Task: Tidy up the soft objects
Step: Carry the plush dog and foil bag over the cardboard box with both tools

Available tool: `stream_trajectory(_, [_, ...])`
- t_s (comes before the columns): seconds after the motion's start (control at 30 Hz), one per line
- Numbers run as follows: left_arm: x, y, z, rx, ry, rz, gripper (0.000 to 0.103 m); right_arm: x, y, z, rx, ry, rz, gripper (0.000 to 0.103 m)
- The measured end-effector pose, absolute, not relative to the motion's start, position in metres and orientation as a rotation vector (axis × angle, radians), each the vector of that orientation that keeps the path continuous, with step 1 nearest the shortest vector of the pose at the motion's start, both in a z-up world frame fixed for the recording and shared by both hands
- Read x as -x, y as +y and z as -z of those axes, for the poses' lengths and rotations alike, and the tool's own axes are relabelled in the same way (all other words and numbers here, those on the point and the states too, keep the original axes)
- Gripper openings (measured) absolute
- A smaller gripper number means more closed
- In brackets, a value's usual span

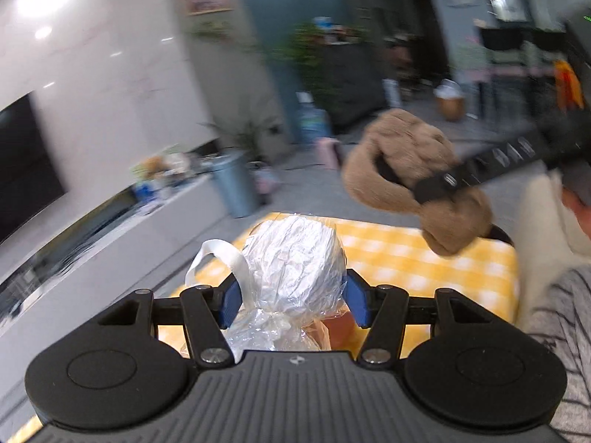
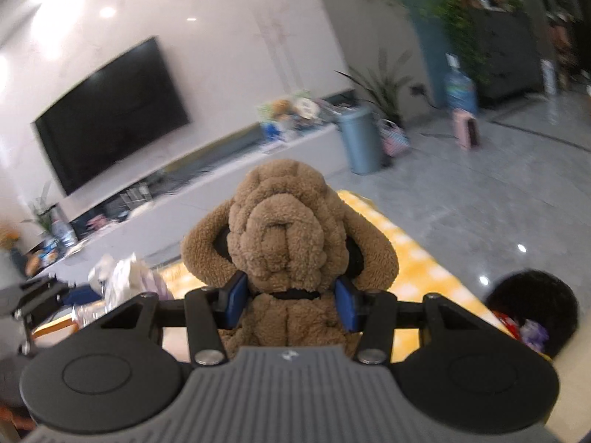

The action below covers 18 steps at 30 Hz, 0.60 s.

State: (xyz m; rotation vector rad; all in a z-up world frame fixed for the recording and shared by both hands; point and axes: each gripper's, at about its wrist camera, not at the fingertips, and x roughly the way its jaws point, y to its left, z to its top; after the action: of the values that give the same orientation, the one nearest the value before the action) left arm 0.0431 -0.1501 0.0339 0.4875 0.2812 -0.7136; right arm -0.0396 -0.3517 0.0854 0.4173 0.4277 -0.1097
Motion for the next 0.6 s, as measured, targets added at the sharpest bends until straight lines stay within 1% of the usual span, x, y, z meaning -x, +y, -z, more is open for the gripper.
stream_trajectory(0.3, [-0.022,-0.083,-0.088,-0.438,0.193,0.282,0.065,0.041,-0.298,-0.113,-0.355,0.364,-0.011,0.050])
stream_trajectory(0.47, [-0.025,-0.035,-0.107,-0.304,0.304,0.066,0.065,0.041,-0.277,-0.117,-0.338,0.364,-0.061,0.050])
stream_trajectory(0.6, [-0.019,0.009,-0.112,-0.151,0.292,-0.016,0.065,0.039,-0.259,-0.120,-0.347,0.363,-0.103,0.050])
